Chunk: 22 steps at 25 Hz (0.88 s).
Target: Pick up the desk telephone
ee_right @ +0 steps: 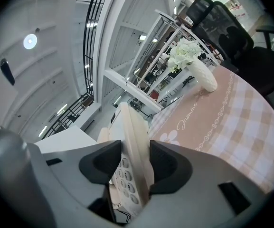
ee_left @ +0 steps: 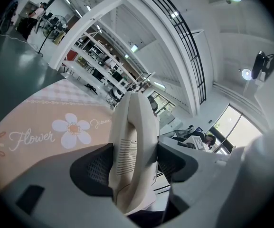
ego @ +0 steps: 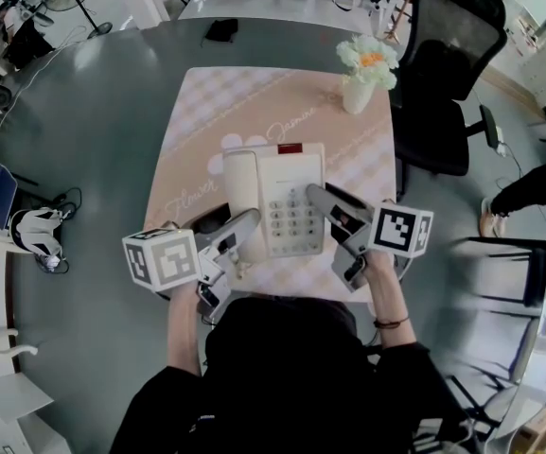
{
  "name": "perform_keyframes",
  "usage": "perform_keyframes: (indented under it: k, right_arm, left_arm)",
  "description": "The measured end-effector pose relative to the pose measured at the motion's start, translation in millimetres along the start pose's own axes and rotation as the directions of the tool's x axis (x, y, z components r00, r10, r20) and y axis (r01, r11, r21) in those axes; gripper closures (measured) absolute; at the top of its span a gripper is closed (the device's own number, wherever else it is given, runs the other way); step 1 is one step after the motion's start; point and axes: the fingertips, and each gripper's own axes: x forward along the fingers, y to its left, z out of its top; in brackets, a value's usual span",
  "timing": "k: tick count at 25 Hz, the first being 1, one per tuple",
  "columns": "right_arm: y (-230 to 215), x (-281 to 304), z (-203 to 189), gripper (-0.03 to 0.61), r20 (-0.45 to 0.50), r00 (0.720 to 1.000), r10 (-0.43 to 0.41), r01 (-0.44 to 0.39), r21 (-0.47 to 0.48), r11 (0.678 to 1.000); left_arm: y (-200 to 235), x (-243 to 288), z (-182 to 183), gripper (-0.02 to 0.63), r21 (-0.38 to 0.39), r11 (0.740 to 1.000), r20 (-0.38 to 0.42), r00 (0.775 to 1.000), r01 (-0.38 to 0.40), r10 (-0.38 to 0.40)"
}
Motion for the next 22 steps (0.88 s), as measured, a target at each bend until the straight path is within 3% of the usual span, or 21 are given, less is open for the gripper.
perform_keyframes:
  k: [22]
  right_arm:
    - [3.0, -2.6, 2.0, 0.407, 0.011, 1.000, 0.010, -0.009, -0.024, 1.000]
  left_arm:
    - [-4.3, -1.9, 3.0, 0.327, 0.022, 1.000, 0.022, 1.000, -0.001, 0.001]
